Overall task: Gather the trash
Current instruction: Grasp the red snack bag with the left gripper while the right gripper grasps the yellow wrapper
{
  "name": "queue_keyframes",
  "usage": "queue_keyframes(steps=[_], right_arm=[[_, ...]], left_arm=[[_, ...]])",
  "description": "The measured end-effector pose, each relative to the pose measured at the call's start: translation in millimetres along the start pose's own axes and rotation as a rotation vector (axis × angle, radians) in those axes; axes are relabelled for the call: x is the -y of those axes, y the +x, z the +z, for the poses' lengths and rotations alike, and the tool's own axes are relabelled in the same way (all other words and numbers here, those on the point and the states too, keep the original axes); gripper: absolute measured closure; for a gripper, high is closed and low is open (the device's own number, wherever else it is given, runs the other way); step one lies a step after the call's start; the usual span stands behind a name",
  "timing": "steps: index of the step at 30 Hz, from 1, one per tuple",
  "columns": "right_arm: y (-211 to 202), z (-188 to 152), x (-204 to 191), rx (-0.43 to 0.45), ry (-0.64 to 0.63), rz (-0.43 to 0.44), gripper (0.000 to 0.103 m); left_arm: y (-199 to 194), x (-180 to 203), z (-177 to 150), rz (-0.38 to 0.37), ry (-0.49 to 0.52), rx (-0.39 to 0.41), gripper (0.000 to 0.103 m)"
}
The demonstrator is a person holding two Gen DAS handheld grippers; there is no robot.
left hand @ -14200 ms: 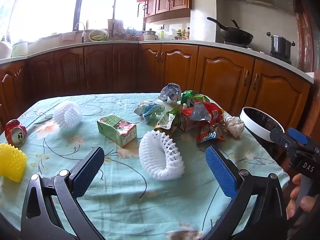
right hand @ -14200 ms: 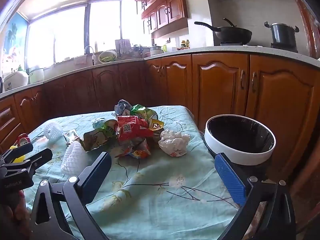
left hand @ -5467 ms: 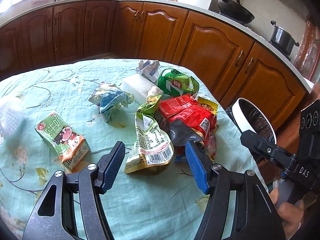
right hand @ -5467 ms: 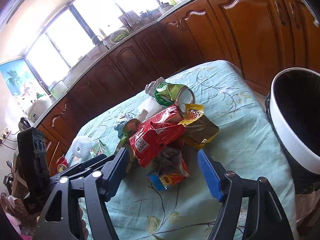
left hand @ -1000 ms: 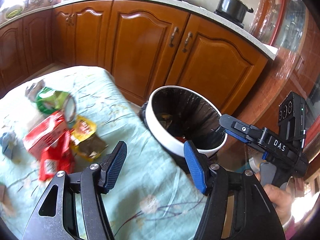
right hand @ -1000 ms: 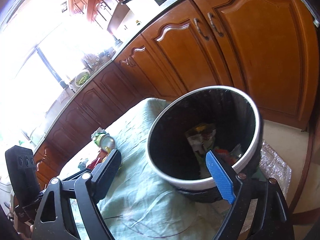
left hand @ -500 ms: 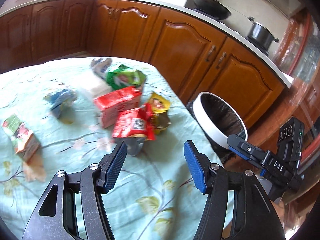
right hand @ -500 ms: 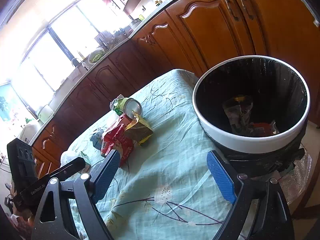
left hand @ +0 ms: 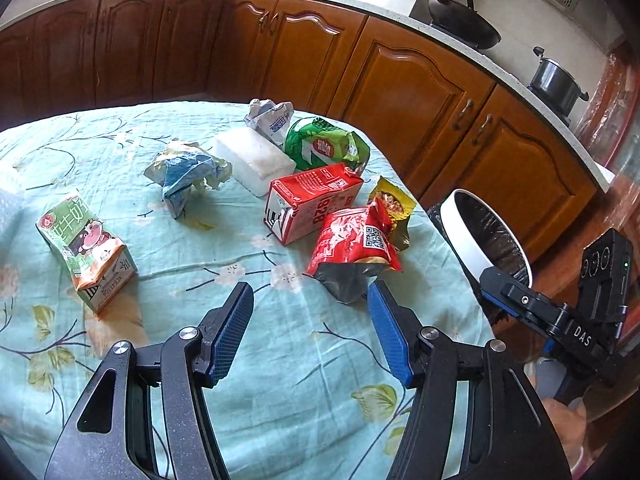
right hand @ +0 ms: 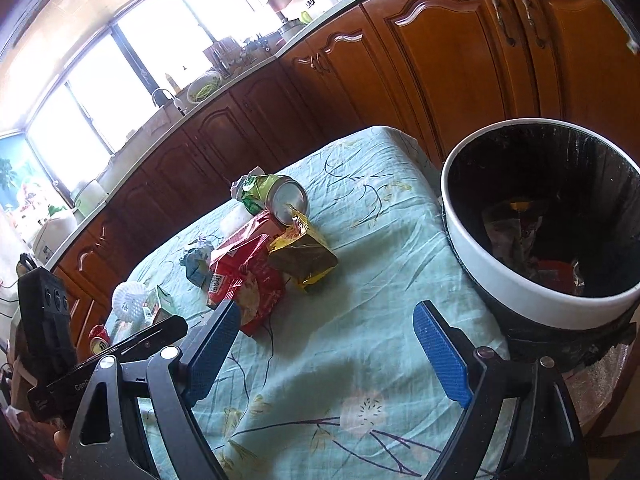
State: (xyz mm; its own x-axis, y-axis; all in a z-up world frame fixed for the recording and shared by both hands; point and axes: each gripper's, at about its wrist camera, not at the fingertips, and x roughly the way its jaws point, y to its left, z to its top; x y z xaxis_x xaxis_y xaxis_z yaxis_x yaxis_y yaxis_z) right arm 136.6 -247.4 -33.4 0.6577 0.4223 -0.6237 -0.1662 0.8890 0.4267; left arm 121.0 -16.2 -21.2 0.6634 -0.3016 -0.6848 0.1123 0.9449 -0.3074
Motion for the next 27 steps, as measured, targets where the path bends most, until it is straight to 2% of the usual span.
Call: queue_keyframes(steps=[2,6,10,14,15,17,18,20,27], right_arm=[[8.0,4.2,-2.4,-0.01,-0.021,-0.01,0.022],[27.1,13.6,-7.1,-0.04,-0.062,-0.039,0.045],[50.7,22.3,-10.7,-0.076,-0.09,-0.057,0.06],[72.2,27.8,-11.6,-0.108,-0.107,-0.063,0.072],[75.3,28.2,-11.3,-0.113,-0.107,-0.065,0.083],[75.9,28.0,-11.3,-0.109,-0.105,-0.065,0.097],[73.0,27.4,-11.9,-0.1,-0.107,-0.061,0.1],[64.9,25.6,-13.3,-0.08,-0.113,-0.057,0.103],[25.9,20.5,-12.7,-0.024,-0.124,-0.046,0.103]], left_arm=[[6.6,-0.7,1.5,0.013,0.011,-0.01,0.043],[19.0,0.4,4.0,0.021,0.03,-0.033,0.045],[30.6,5.2,8.1,0.028,0.057,-0.042,0.049],[46.0,14.4,12.9,0.029,0.098,-0.065,0.066],[48.9,15.9,13.8,0.023,0.104,-0.071,0.073],[53.3,19.1,15.3,0.016,0.11,-0.076,0.082],[54.2,20.0,16.0,0.01,0.113,-0.077,0.087],[52.0,20.9,16.4,0.001,0.114,-0.07,0.094],[36.0,22.0,15.0,-0.018,0.105,-0.045,0.1]])
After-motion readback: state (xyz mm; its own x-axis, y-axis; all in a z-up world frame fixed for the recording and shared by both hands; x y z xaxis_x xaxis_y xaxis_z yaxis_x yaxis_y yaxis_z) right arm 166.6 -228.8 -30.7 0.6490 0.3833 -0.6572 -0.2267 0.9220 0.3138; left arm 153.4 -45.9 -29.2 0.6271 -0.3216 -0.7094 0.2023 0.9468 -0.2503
